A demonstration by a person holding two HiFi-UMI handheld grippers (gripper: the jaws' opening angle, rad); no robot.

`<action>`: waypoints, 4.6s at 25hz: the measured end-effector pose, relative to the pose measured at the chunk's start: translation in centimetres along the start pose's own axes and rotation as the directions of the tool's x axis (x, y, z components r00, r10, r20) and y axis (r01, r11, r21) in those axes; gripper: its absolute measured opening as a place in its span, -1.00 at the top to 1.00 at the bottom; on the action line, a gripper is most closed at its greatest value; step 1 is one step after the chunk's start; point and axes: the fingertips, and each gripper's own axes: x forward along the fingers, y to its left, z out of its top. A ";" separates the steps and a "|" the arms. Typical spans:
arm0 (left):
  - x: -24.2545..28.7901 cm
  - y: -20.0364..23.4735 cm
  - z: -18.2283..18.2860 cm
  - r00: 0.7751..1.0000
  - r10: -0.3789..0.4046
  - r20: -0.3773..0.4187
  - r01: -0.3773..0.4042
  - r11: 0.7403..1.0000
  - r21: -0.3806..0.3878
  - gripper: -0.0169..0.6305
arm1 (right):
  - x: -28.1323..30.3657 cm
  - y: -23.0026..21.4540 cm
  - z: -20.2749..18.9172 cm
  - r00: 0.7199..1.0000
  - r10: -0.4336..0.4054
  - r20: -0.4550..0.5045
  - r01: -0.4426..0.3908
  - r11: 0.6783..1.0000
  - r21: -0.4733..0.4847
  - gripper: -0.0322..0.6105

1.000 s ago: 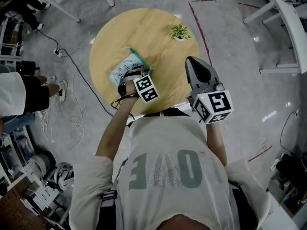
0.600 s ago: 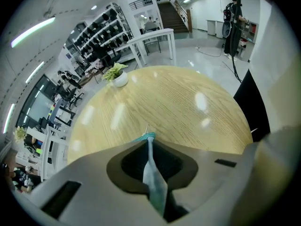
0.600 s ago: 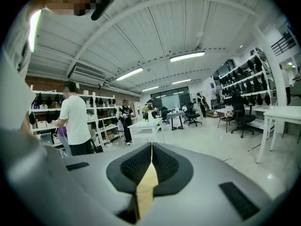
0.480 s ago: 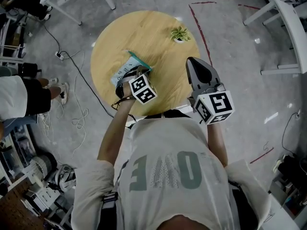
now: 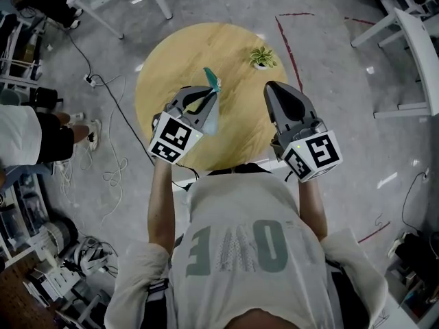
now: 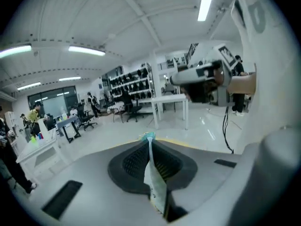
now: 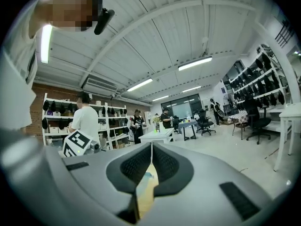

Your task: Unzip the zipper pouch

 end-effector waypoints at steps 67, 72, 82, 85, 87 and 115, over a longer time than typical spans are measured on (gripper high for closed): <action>-11.9 -3.4 9.8 0.968 -0.090 0.233 0.021 0.959 0.282 0.82 | 2.4 11.6 4.1 0.671 0.656 0.345 -0.702 0.412 0.581 0.73; -11.9 -3.4 10.0 0.963 -0.109 0.247 0.041 0.963 0.265 0.82 | 2.8 11.2 4.2 0.689 0.642 0.336 -0.690 0.438 0.576 0.79; -11.5 -3.8 9.9 0.964 -0.127 0.234 0.063 0.962 0.264 0.84 | 3.0 10.9 3.8 0.719 0.628 0.297 -0.668 0.506 0.546 0.80; -11.3 -3.7 10.0 0.962 -0.128 0.242 0.061 0.962 0.265 0.85 | 3.2 10.7 3.7 0.722 0.629 0.288 -0.664 0.514 0.543 0.80; -11.3 -3.8 10.1 0.956 -0.138 0.259 0.070 0.964 0.256 0.85 | 3.4 10.5 3.6 0.728 0.626 0.281 -0.657 0.520 0.545 0.80; -13.5 -4.6 10.5 0.942 -0.176 0.285 0.111 0.967 0.228 0.85 | 5.5 4.5 0.7 0.862 0.474 0.181 -0.490 0.684 0.541 0.81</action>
